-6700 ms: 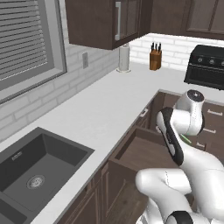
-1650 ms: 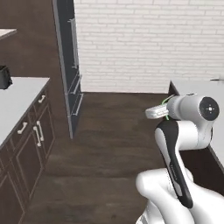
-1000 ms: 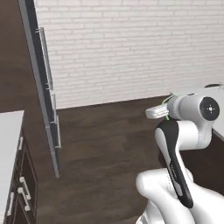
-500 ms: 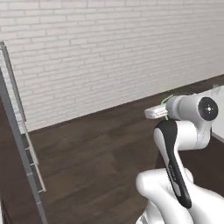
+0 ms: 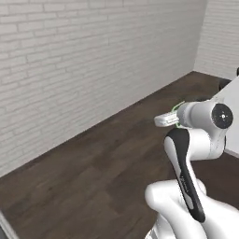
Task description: Take a straw from the drawer in front and place it inside the glass cup on the dining counter.
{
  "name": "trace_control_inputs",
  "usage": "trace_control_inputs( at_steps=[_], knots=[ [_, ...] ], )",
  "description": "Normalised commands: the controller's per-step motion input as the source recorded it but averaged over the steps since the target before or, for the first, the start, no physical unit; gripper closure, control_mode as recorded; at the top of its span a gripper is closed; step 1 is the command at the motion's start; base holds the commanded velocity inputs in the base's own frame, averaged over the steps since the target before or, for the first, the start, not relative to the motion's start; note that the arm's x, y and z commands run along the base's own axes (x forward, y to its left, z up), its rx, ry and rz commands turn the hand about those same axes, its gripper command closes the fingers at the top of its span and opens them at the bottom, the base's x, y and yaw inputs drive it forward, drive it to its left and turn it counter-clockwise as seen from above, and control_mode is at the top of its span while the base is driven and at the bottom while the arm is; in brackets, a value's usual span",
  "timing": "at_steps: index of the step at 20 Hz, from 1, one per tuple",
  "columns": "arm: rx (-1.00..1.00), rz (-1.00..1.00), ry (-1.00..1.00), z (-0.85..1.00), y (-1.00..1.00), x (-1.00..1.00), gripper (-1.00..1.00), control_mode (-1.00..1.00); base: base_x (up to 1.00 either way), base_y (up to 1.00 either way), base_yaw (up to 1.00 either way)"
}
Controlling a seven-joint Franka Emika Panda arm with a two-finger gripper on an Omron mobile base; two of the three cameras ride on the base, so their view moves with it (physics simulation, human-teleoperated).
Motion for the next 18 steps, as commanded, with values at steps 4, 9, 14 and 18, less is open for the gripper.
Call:
trace_control_inputs(
  at_steps=[4,9,14,18],
  knots=[
    [0.0,0.0,0.0,0.0,0.0,0.0,1.0,1.0,1.0,0.6,-0.51],
    [0.0,0.0,0.0,0.0,0.0,0.0,1.0,1.0,1.0,0.62,-0.57],
    [0.0,0.0,0.0,0.0,0.0,0.0,1.0,1.0,0.97,0.64,-0.67],
    [0.0,0.0,0.0,0.0,0.0,0.0,1.0,1.0,0.89,0.69,-0.71]
  ],
)
